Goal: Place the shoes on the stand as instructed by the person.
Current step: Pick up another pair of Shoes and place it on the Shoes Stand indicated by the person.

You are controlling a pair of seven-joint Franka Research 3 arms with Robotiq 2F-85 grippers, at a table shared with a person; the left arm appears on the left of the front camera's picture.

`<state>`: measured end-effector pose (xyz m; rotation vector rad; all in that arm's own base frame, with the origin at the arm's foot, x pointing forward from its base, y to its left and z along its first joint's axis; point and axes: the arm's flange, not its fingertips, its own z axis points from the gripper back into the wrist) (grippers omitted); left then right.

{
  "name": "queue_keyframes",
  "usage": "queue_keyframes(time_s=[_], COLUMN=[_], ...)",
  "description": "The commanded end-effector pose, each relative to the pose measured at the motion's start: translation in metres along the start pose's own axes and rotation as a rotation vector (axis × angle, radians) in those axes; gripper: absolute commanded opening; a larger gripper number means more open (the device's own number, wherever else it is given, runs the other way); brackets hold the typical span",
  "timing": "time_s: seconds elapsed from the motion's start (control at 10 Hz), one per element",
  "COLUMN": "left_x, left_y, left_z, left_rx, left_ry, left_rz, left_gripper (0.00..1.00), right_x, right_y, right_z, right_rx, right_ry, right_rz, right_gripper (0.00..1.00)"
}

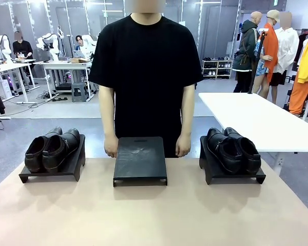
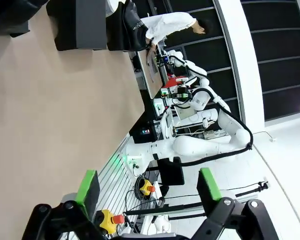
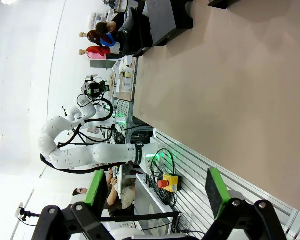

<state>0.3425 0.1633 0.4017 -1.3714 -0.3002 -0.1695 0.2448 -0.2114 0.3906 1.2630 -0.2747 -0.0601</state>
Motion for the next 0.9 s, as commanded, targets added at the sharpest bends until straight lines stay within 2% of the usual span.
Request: queue_keyframes(time_s=[0.0,0.8], left_x=[-0.0067,-0.0067], left_y=[-0.0044,-0.0044], left_z=[-0.0005,-0.0005], left_rx=[-0.009,-0.009], left_ry=[0.012,0.012], left_rz=[-0.015,-0.015], left_gripper=[1.00,1.00], right_x=[-0.0023,-0.0023], right_y=[0.0008,0.0008], right_z=[0.0020,0.0020], right_rx=[0.002,0.002], right_ry=[0.006,0.006], right_rz=[0.023,0.023], right_gripper=[1.00,1.00])
